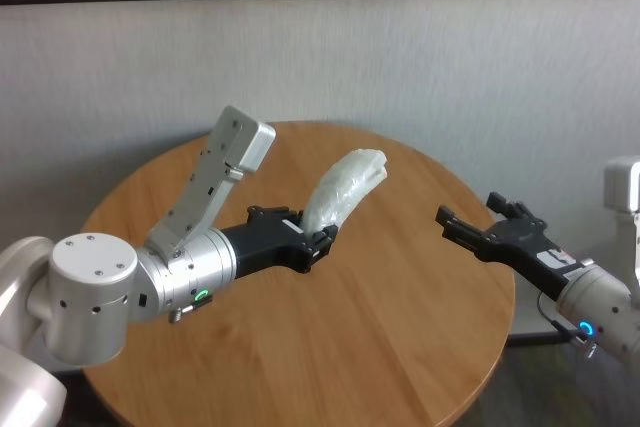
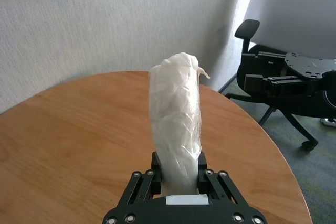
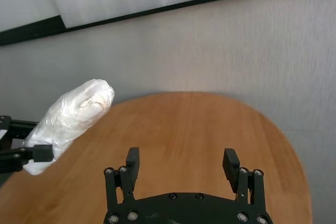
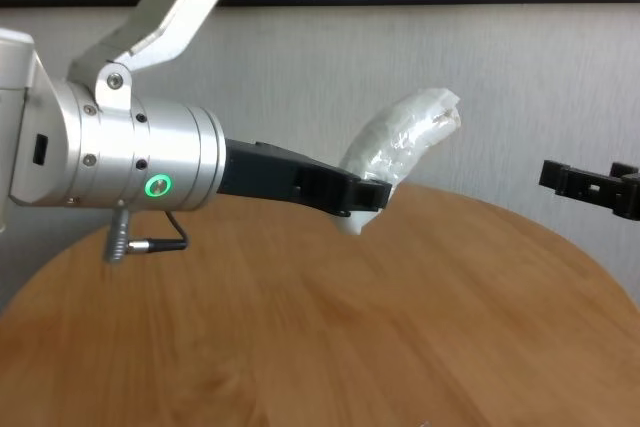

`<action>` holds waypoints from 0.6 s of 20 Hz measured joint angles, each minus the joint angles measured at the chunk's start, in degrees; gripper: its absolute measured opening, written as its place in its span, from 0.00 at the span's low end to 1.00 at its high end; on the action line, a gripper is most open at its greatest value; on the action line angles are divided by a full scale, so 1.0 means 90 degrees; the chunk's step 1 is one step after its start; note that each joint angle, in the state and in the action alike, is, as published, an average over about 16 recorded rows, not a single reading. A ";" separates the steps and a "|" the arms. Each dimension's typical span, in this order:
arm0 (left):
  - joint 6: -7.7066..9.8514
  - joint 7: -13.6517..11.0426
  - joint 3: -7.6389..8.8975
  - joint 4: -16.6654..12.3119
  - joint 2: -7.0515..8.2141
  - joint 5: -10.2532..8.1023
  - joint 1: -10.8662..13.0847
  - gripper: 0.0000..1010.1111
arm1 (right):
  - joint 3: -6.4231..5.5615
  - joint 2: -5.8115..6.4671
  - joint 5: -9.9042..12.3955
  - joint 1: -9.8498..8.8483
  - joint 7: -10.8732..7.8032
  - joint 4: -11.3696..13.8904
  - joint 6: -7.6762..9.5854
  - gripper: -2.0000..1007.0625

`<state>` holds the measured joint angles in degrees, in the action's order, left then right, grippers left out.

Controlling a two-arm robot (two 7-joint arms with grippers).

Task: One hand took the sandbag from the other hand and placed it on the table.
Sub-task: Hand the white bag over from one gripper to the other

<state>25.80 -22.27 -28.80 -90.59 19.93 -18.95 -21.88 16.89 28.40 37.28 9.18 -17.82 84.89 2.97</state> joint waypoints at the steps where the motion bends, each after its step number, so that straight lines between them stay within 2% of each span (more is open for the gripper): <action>1: 0.0000 0.0000 0.0000 0.0000 0.0000 0.0000 0.0000 0.39 | -0.0039 -0.0024 0.0137 -0.0005 -0.0060 0.0005 0.0110 0.99; 7: 0.0000 0.0000 0.0000 0.0000 0.0000 0.0000 0.0000 0.39 | -0.0257 -0.0144 0.0962 -0.0022 -0.0384 0.0013 0.0706 0.99; 12: 0.0000 0.0000 0.0000 0.0000 0.0000 0.0000 0.0000 0.39 | -0.0370 -0.0186 0.1560 -0.0041 -0.0586 0.0069 0.1060 0.99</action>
<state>25.80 -22.27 -28.80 -90.59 19.93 -18.95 -21.88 13.57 26.73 51.32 8.81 -23.09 85.52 12.51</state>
